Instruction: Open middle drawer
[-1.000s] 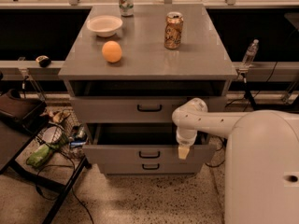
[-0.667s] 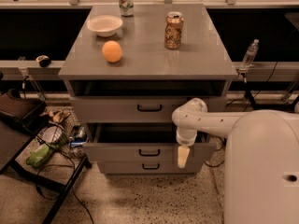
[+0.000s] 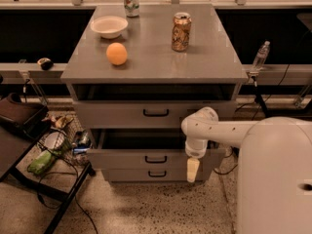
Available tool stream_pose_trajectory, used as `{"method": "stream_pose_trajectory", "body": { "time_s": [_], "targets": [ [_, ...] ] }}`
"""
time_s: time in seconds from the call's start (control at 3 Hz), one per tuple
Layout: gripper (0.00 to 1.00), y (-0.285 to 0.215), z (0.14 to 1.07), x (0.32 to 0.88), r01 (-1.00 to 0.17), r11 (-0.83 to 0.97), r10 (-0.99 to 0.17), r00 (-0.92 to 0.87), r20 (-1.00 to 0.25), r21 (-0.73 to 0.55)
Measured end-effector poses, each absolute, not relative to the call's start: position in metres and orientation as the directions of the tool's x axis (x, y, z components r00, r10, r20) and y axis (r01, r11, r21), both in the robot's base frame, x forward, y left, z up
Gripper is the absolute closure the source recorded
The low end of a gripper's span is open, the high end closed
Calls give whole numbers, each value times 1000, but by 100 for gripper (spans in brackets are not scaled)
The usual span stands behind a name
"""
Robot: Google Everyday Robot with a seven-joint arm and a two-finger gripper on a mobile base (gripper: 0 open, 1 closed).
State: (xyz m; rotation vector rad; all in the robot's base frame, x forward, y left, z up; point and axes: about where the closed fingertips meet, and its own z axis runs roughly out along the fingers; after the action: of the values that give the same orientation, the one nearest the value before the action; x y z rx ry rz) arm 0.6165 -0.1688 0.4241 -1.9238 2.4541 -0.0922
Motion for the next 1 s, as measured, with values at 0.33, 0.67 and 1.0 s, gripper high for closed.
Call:
{"method": "stream_pose_trajectory", "body": {
  "time_s": [0.33,0.67,1.0],
  "targets": [
    [17,-170,427,572,-968,250,-968,-250,22,-10],
    [41,-169,427,562,-968,251,-968,-251,26,2],
    [64,-169,434,561,-968,251,-968,-251,26,3]
  ]
}}
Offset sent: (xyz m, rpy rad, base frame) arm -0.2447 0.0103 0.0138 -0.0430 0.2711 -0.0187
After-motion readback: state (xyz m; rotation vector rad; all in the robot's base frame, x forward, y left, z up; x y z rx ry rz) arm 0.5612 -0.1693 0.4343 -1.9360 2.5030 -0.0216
